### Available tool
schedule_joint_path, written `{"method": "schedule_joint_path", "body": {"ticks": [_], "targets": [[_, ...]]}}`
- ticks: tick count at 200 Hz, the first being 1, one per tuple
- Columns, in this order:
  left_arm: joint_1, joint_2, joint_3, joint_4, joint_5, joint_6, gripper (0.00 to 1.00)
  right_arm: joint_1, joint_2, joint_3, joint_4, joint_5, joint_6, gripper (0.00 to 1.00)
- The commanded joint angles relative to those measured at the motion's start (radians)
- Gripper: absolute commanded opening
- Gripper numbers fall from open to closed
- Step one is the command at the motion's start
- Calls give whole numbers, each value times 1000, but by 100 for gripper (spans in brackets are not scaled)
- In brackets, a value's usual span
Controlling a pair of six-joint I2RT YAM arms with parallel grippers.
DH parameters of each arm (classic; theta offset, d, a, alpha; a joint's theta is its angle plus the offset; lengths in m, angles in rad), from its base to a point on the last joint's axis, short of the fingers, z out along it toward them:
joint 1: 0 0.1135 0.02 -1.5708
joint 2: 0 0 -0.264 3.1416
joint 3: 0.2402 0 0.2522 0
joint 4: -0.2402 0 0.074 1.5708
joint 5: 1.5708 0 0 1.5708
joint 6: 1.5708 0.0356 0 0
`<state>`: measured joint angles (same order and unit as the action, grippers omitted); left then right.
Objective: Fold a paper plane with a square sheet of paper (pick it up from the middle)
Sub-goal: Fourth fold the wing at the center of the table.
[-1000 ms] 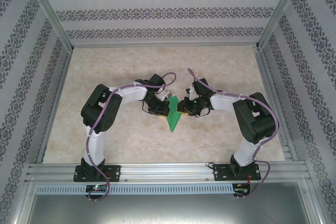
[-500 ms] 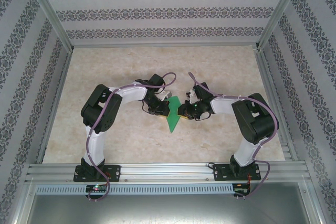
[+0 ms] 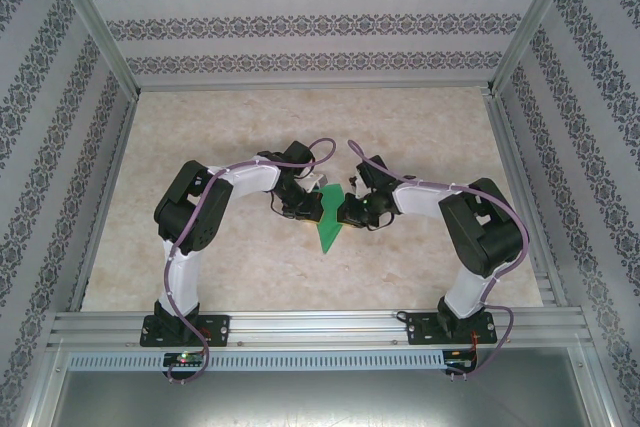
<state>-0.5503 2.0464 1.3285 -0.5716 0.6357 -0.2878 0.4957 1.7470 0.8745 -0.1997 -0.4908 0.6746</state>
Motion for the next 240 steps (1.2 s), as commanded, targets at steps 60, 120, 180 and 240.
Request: {"method": "schedule_joint_path", "body": {"ticks": [60, 120, 180, 240], "targets": [[-9, 37, -36, -53, -85, 7, 8, 43, -38, 41, -13, -14, 14, 15], [-9, 41, -38, -49, -87, 6, 8, 37, -98, 23, -26, -11, 9, 19], [-8, 37, -37, -57, -90, 11, 8, 45, -95, 25, -51, 18, -7, 15], [-9, 33, -43, -50, -83, 8, 8, 84, -50, 80, -169, 135, -72, 9]]}}
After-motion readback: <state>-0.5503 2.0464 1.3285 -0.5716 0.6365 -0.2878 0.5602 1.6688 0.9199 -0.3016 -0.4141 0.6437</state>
